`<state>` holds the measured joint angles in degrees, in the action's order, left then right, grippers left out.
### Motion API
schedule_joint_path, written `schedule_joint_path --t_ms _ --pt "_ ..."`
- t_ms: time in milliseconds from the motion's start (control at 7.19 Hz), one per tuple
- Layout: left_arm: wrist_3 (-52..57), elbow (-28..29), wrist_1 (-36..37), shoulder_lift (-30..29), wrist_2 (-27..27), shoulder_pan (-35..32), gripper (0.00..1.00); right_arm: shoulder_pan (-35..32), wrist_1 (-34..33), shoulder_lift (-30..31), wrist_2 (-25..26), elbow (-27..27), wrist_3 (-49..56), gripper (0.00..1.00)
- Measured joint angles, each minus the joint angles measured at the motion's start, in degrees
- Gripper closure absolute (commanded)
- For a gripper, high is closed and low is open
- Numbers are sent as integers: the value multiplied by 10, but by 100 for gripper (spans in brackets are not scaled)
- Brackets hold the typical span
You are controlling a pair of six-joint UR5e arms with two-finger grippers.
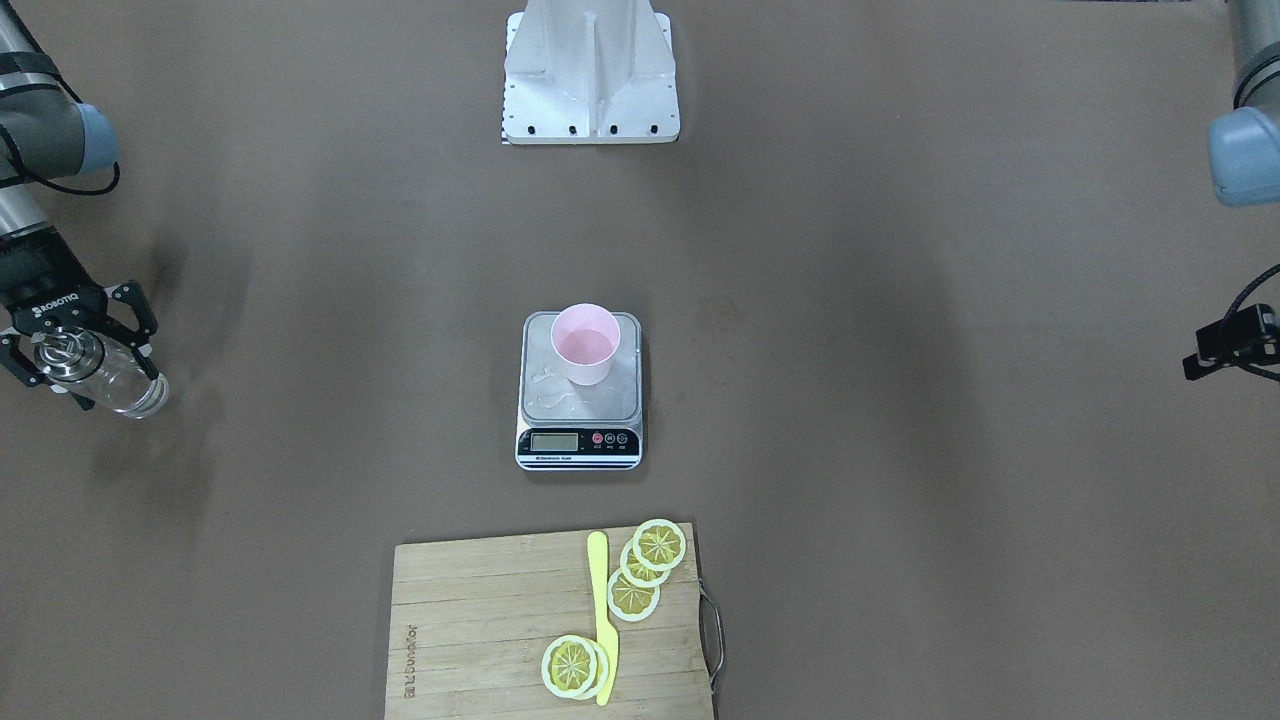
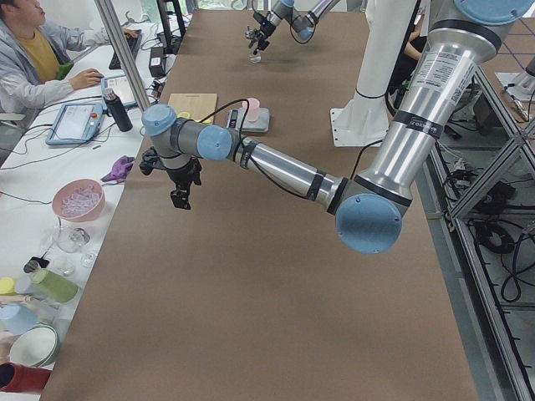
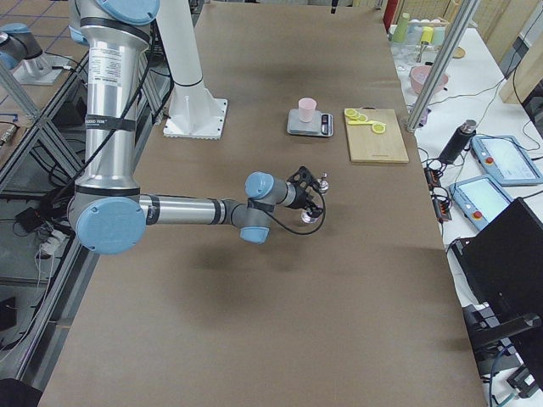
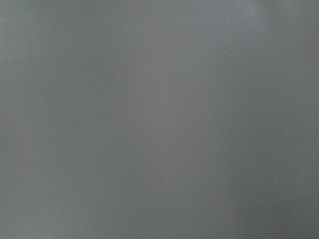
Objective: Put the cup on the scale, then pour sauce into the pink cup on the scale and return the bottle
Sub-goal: 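Lower the dispenser onto the table with the right gripper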
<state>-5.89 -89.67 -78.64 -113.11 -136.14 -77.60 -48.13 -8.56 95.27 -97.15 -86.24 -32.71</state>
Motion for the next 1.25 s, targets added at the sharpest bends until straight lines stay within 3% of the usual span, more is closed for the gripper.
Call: schedule_joint_path --t_ms 278,696,835,1252 --pt "0 -2 1 0 0 -1 2 0 3 1 -13 2 -1 94" --pt "0 -6 2 -1 1 -2 2 0 3 1 -30 3 -5 52" --pt "0 -6 2 -1 1 -2 2 -1 3 2 -37 3 -5 1" --pt "-1 -10 4 -2 1 -2 2 -11 12 14 -67 1 -4 0"
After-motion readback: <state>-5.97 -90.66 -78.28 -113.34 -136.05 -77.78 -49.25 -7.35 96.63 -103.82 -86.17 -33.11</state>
